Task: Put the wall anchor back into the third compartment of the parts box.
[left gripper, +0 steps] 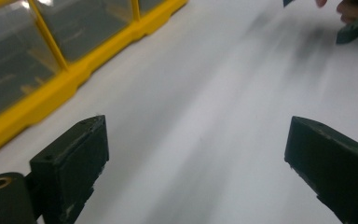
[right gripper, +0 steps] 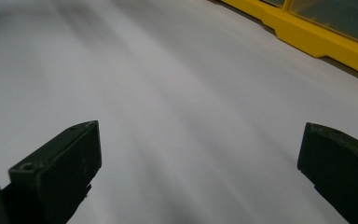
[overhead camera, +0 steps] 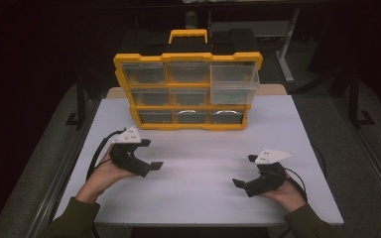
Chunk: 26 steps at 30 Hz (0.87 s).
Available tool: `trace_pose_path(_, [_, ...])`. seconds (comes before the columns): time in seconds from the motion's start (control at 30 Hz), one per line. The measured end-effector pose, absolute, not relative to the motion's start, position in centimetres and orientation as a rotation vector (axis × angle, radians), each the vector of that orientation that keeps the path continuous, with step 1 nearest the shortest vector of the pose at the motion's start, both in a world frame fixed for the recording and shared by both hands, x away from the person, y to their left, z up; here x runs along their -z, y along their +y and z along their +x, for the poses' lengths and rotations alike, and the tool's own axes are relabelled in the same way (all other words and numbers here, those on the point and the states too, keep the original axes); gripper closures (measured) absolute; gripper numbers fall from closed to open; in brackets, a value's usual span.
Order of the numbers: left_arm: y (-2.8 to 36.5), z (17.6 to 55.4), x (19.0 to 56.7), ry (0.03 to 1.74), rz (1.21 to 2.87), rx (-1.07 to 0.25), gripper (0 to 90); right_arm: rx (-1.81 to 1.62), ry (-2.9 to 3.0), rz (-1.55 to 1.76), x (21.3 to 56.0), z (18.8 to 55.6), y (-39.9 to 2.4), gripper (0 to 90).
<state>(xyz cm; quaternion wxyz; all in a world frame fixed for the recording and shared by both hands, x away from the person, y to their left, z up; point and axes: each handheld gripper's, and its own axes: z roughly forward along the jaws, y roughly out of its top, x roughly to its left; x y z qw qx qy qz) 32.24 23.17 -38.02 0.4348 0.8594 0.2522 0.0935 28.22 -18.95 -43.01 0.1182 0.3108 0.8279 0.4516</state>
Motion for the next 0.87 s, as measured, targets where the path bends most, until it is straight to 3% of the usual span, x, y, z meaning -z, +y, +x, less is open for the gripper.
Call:
trace_pose_path(0.33, [24.8,30.3,40.9,0.639,2.087,-0.239,3.3,-1.312,2.421,0.911,43.0,28.2,-18.9,0.0])
trace_pose_path(0.87, [25.2,29.4,43.8,0.652,2.154,-0.275,0.0,-1.306,2.433,0.896,43.2,28.1,-18.9,0.0])
